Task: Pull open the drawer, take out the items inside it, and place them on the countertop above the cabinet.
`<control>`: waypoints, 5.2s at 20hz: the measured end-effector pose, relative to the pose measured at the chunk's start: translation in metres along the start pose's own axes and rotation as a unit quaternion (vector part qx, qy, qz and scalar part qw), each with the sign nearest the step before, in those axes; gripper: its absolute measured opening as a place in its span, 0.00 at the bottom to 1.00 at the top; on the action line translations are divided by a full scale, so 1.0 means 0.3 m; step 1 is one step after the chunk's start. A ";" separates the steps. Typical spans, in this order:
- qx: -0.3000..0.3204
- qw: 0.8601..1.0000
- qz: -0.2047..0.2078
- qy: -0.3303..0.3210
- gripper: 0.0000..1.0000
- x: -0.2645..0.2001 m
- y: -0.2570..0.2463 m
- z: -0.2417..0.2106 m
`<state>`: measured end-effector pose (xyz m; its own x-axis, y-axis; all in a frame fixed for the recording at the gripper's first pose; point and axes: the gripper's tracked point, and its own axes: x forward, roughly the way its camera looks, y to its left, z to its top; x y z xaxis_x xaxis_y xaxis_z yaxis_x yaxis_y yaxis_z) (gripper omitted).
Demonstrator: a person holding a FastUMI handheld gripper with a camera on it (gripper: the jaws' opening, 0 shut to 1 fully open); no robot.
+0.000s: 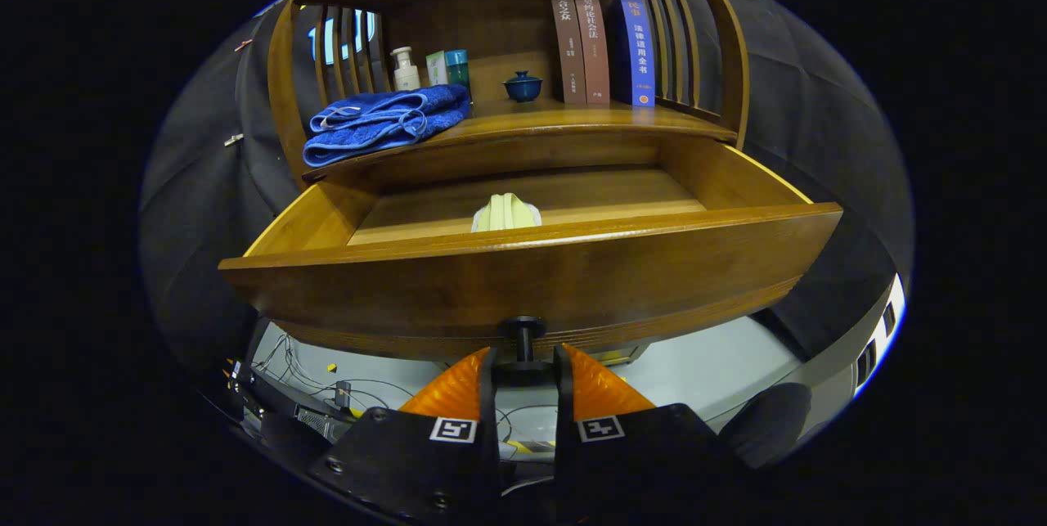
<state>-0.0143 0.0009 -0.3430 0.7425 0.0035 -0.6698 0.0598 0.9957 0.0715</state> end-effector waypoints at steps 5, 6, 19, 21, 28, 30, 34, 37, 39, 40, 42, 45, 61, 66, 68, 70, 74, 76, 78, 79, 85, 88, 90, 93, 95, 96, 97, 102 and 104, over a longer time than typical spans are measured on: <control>0.024 1.000 0.013 -0.002 0.39 0.004 -0.004 0.000; 0.035 0.999 0.020 0.001 0.41 -0.005 0.000 0.005; 0.016 0.991 0.044 -0.125 0.95 -0.172 0.100 0.458; 0.010 0.992 0.039 -0.115 0.99 -0.114 0.108 0.530; -0.007 0.999 0.045 0.002 1.00 0.166 0.152 0.564; -0.002 0.999 0.039 0.032 1.00 0.231 0.144 0.551; -0.003 0.993 0.023 0.115 0.93 0.333 0.119 0.460; -0.016 0.988 0.019 0.152 0.74 0.377 0.112 0.397; -0.024 0.985 0.016 0.170 0.73 0.388 0.109 0.365; -0.032 0.983 0.014 0.180 0.73 0.394 0.105 0.350; -0.045 0.979 0.013 0.200 0.73 0.393 0.105 0.323; -0.037 0.977 0.007 0.210 0.33 0.415 0.093 0.317; -0.037 0.979 0.022 0.200 0.20 0.415 0.102 0.317; -0.033 0.984 0.026 0.173 0.20 0.337 0.095 0.338; -0.035 0.989 0.028 0.142 0.20 0.280 0.096 0.389; -0.036 0.994 0.028 0.104 0.20 0.215 0.084 0.458; -0.017 0.999 0.022 0.043 0.20 0.089 0.058 0.576; -0.010 0.999 0.027 0.017 0.20 0.059 0.058 0.641; -0.006 1.000 0.024 0.004 0.20 0.075 0.047 0.709; -0.007 1.000 0.019 0.000 0.20 0.092 0.033 0.750; 0.006 1.000 0.025 0.010 0.19 0.318 0.057 0.952; -0.004 0.999 0.013 0.034 0.20 0.442 0.053 0.971; -0.005 0.999 0.011 0.045 0.20 0.492 0.060 0.973; -0.012 0.999 0.001 0.043 0.20 0.529 0.056 0.995; -0.015 0.999 0.003 0.050 0.20 0.546 0.063 0.993; -0.015 0.998 0.005 0.052 0.24 0.549 0.066 0.986; -0.014 0.999 0.010 0.051 0.27 0.548 0.070 0.974; 0.005 0.999 0.006 0.037 0.82 0.535 0.066 0.989; 0.003 1.000 0.006 0.029 0.95 0.502 0.066 0.993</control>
<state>0.2975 -0.0065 -0.2225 0.7039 0.0201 -0.7100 0.0551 0.9950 0.0828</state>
